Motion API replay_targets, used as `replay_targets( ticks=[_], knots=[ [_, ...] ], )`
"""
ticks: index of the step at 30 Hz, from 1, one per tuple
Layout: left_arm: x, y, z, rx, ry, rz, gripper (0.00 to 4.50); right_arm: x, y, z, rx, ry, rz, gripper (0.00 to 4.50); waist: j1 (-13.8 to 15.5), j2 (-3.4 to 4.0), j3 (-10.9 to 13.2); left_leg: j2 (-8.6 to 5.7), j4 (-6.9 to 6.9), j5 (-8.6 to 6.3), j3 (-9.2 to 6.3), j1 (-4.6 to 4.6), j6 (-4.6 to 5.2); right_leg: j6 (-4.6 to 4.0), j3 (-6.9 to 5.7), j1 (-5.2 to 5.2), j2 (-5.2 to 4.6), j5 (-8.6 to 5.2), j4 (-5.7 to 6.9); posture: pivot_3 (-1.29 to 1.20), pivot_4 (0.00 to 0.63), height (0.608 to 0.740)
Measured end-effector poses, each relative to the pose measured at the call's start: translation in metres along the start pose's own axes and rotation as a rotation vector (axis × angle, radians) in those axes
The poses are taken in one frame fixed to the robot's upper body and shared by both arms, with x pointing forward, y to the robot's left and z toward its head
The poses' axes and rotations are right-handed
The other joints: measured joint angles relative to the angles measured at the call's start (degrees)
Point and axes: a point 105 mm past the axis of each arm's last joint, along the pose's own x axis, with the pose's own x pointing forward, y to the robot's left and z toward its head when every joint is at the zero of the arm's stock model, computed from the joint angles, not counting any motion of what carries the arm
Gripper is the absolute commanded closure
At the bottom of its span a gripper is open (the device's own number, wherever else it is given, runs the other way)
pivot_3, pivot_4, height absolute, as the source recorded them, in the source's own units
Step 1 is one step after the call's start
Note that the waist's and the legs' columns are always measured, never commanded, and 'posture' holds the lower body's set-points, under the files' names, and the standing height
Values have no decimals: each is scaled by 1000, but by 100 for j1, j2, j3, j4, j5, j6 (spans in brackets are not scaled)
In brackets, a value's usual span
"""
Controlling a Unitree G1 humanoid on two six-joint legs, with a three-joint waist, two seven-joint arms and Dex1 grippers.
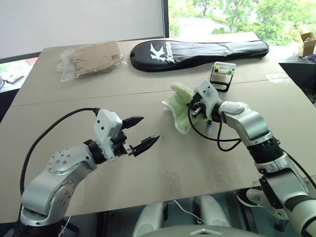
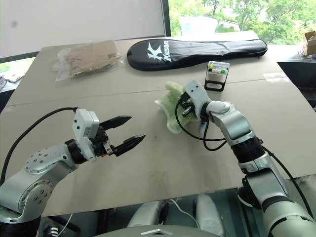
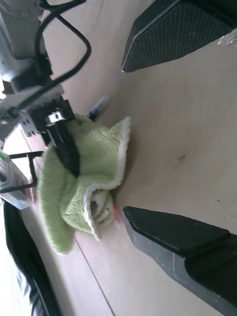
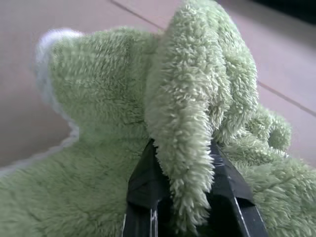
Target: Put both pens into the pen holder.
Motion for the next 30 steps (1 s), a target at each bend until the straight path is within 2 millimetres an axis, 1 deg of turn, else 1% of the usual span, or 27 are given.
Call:
replay_targets(
  ticks=[3,4,5,6,7,8,9,10,11,12,14,15,16,18,19,20,22,23,24,26,27,28,30],
  knots=[
    [1,1,2,2,-11,12,0,-21,7,35,69,-151,63,4460,3,0,0,0,0,0,0,1,0,0,1,0,0,0,1,0,150,740],
    [1,2,3,4,-15,12,0,-33,8,49,124,-213,89,4460,6,0,0,1,-1,0,-1,0,0,0,0,1,0,0,1,0,150,740],
    [1,2,3,6,-17,12,0,-37,8,54,137,-235,98,4460,7,0,0,1,0,0,-1,0,0,0,0,1,0,0,1,0,150,740],
    [2,2,5,8,-21,12,0,-50,6,64,174,-281,114,4460,11,0,0,0,-1,0,-1,2,1,0,0,4,0,0,0,0,150,740],
    [2,4,5,7,-23,14,0,-68,2,71,208,-314,123,4460,31,0,0,-1,0,-1,-2,4,1,0,-2,8,-2,0,-3,0,150,740],
    [2,4,5,7,-24,14,0,-71,1,72,214,-314,125,4460,34,0,0,-1,0,-1,-2,3,1,0,-2,8,-2,0,-3,0,150,740],
    [5,5,8,12,-35,6,0,-94,-7,66,232,-293,113,4460,83,2,1,-3,0,-1,-5,-1,2,0,-7,8,-5,0,-7,0,150,740],
    [6,5,9,14,-39,5,0,-105,-12,61,238,-274,96,4460,137,2,1,-3,0,-2,-7,-3,3,0,-10,8,-6,0,-12,0,150,740],
    [5,8,9,13,-41,10,0,-123,-22,51,251,-238,50,4460,168,3,1,-5,-1,-2,-7,-4,4,0,-12,9,-6,0,-19,0,150,740],
    [7,9,9,9,-42,8,0,-133,-28,45,264,-221,18,4460,175,3,2,-5,-2,-2,-6,-6,4,0,-11,10,-6,0,-19,0,150,740],
    [11,9,9,2,-46,-13,0,-164,-44,20,304,-142,-94,4460,193,3,2,-5,-3,-2,-5,-7,5,0,-12,12,-6,0,-22,0,150,740],
    [13,9,8,-5,-45,-27,0,-177,-51,0,330,-76,-155,4460,188,3,2,-3,-3,-3,-1,-6,5,0,-8,13,-5,0,-22,0,150,740],
    [13,9,7,-8,-44,-31,0,-181,-52,-10,346,-39,-175,4460,169,4,2,-3,-4,-3,4,-2,6,0,-4,14,-4,0,-19,0,150,740],
    [18,10,9,-7,-54,-49,0,-190,-55,-45,336,91,-241,4460,138,4,2,3,-4,-3,25,8,7,1,15,13,1,0,-4,0,150,740],
    [20,10,10,-1,-56,-60,0,-190,-59,-65,332,164,-275,3655,119,4,2,5,-3,-3,45,20,8,1,18,14,5,0,5,0,150,740],
    [23,10,10,5,-55,-71,0,-189,-64,-83,338,219,-304,3339,92,4,2,5,-1,-3,58,26,9,2,25,16,5,0,10,0,150,740],
    [25,8,11,12,-57,-92,0,-188,-67,-107,308,295,-331,2393,57,4,2,5,2,-2,61,30,10,2,28,16,5,0,14,0,150,740],
    [26,7,11,15,-58,-102,0,-189,-68,-120,289,343,-339,2006,53,4,2,6,2,-2,59,28,9,2,26,15,6,-1,14,0,150,740],
    [27,8,10,20,-53,-105,0,-192,-70,-122,256,353,-344,1501,47,7,4,7,2,-2,59,27,9,2,26,14,7,-1,14,0,150,740],
    [27,9,10,27,-51,-103,0,-194,-75,-114,216,341,-352,468,34,7,4,11,2,-3,57,26,9,2,26,14,10,0,13,0,150,740],
    [26,10,9,24,-48,-102,0,-195,-80,-104,197,312,-360,114,28,7,4,11,2,-2,58,27,9,2,27,14,11,0,13,0,150,740],
    [25,12,7,22,-48,-96,0,-193,-84,-89,187,261,-361,48,5,10,6,12,2,-2,61,28,9,2,31,14,12,0,13,0,150,740],
    [22,15,2,18,-41,-84,0,-187,-88,-36,160,69,-338,48,-20,16,10,19,0,-3,65,30,8,2,35,14,19,0,12,0,150,740]
  ],
)
